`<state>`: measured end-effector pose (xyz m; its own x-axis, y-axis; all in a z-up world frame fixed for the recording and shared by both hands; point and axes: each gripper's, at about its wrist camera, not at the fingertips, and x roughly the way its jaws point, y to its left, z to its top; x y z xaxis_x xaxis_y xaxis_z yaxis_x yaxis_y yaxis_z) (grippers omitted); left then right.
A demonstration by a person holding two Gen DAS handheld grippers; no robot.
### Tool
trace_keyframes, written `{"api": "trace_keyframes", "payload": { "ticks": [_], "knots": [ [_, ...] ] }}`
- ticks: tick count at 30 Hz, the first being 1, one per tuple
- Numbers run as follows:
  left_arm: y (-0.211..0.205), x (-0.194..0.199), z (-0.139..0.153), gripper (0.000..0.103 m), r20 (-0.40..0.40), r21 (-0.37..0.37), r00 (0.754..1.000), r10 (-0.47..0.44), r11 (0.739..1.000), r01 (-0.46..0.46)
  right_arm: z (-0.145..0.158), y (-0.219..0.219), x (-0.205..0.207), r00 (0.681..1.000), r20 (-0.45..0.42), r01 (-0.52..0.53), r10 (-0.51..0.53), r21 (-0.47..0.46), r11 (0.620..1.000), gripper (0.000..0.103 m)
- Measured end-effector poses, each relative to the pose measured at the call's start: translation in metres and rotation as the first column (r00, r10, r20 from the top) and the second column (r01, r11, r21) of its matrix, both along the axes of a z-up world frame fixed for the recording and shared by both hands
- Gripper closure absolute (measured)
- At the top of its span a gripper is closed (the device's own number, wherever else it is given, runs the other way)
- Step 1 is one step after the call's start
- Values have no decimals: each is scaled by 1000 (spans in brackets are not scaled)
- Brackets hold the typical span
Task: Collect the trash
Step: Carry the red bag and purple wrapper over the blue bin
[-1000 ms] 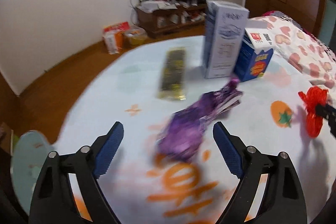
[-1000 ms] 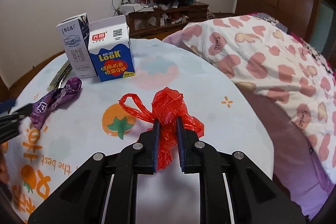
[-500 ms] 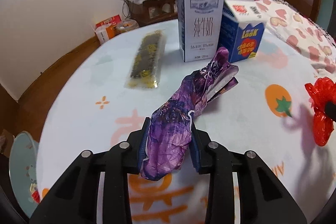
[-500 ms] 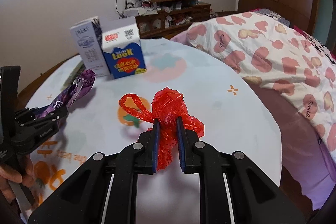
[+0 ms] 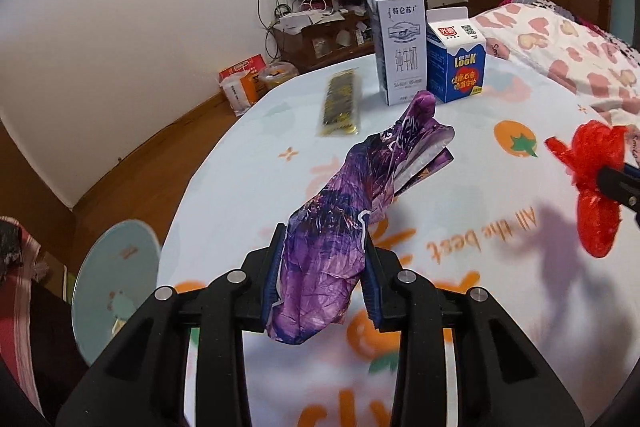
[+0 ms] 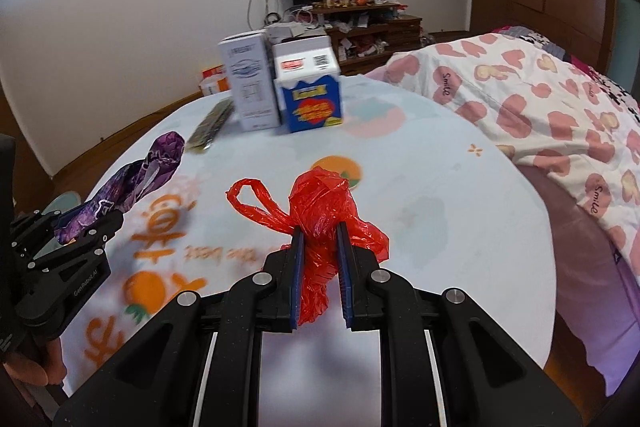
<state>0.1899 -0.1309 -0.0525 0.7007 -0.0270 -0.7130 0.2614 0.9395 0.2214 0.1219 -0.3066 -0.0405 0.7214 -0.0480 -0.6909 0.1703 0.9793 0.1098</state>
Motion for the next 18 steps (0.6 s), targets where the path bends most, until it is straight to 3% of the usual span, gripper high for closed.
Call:
{"api": "trace_keyframes", "payload": {
  "ticks": [18],
  "knots": [
    [57,-37,20,69,32,-48,997,67,997,-66,14,66,-21,995,17,-97,97,-9,995,87]
  ]
}}
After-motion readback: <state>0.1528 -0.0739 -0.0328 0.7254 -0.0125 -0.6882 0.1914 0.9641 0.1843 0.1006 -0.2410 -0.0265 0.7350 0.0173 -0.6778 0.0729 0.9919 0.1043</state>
